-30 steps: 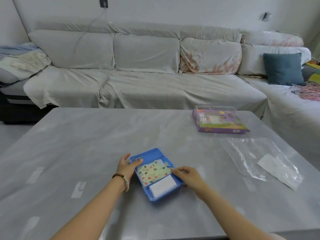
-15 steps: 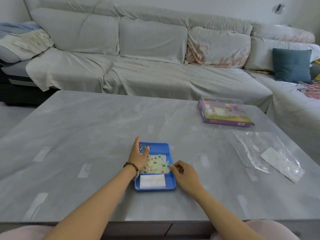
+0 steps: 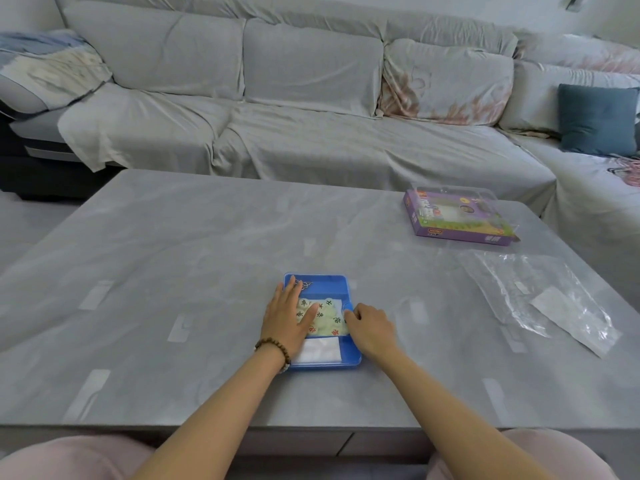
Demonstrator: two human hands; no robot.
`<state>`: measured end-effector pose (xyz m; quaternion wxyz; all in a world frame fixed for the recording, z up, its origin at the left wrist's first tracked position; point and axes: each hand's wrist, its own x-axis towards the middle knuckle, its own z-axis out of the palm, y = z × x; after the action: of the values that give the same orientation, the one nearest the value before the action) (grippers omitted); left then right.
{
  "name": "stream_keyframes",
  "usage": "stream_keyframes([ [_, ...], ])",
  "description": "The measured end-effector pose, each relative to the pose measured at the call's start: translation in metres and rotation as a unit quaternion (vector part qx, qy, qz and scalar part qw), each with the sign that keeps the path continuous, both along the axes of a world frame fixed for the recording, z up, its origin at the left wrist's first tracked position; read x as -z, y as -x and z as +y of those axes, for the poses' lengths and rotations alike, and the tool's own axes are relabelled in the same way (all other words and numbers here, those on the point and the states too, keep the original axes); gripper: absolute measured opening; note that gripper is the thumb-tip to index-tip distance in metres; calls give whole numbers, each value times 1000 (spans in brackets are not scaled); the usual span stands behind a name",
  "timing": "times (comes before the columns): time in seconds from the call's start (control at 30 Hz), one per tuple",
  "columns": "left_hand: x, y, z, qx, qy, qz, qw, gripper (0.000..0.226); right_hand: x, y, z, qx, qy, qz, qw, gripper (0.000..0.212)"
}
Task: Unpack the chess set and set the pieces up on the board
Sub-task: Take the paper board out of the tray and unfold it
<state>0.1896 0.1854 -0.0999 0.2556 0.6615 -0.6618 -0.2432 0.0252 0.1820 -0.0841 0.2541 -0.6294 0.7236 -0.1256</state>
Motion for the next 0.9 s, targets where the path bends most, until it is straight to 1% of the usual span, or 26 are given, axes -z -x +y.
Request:
stream_keyframes([
  [0.1, -1, 0, 0, 2, -10, -13, 1000, 61, -3, -1, -1, -20, -19, 12, 1000, 33],
  [0.23, -4, 0, 1, 3, -23, -36, 999, 63, -7, -5, -3, -39, -23, 61, 997, 32],
  [0.3, -5, 0, 2, 4, -26, -41, 999, 64, -10, -6, -7, -55, -32, 88, 994, 26],
  [0.37, -6, 0, 2, 6, -28, -45, 999, 64, -16, -6, -10, -95, -57, 130, 985, 17],
  [0.43, -6, 0, 2, 8, -30, -46, 998, 64, -21, -5, -14, -120, -73, 141, 980, 11],
  [0.5, -5, 0, 2, 6, -28, -43, 999, 64, -25, 1, -14, -143, -76, 146, 976, 20],
  [0.57, -6, 1, 2, 7, -30, -44, 999, 65, -26, 13, -13, -158, -87, 100, 978, 26],
  [0.6, -6, 1, 2, 9, -32, -46, 998, 65, -23, 20, -13, -150, -93, 43, 983, 29],
  [0.67, -10, 0, 3, 13, -31, -48, 998, 64, -23, 26, -9, -103, -102, -76, 986, 31],
  [0.77, -16, 2, 11, 13, 4, -95, 995, 64, -23, 28, -1, -19, -114, -216, 970, 31],
  [0.83, -21, 11, 23, 7, 12, -141, 990, 80, -20, 29, 3, 17, -128, -285, 950, 29],
  [0.9, -25, 23, 32, 13, -38, -170, 985, 107, -20, 30, 6, 17, -151, -329, 932, 27],
])
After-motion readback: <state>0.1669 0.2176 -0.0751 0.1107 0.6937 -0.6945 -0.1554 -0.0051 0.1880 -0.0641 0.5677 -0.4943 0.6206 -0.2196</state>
